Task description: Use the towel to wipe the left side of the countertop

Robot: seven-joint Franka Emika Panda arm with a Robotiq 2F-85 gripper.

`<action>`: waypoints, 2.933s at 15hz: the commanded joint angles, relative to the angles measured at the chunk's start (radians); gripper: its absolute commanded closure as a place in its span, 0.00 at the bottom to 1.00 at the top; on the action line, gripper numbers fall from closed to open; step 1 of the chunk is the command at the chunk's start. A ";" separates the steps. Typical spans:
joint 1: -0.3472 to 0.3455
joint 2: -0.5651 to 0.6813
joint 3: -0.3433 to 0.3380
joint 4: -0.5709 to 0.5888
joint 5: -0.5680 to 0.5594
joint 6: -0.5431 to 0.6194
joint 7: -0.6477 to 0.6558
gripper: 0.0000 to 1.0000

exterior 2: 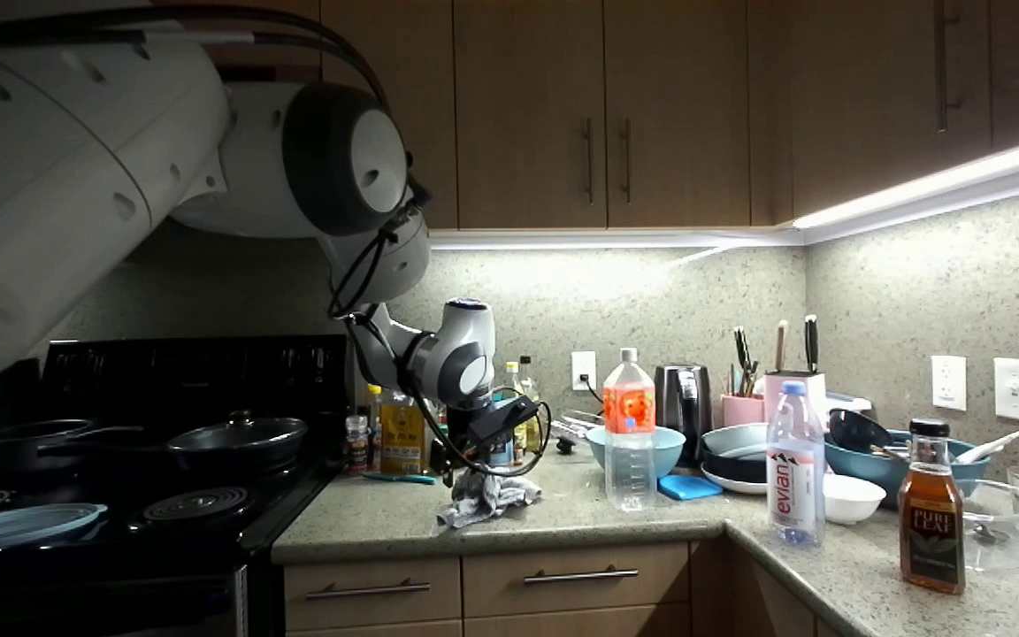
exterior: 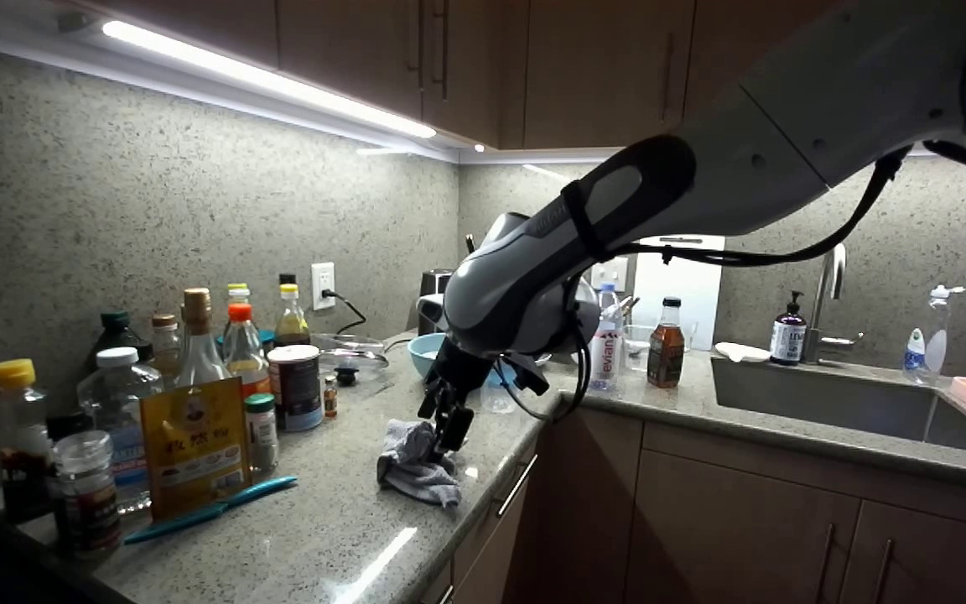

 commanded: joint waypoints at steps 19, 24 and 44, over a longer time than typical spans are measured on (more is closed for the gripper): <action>-0.100 0.052 0.088 0.035 -0.080 -0.155 0.087 0.00; -0.079 0.056 0.082 0.048 -0.108 -0.066 0.077 0.00; -0.070 0.105 0.112 0.087 -0.158 -0.005 0.079 0.40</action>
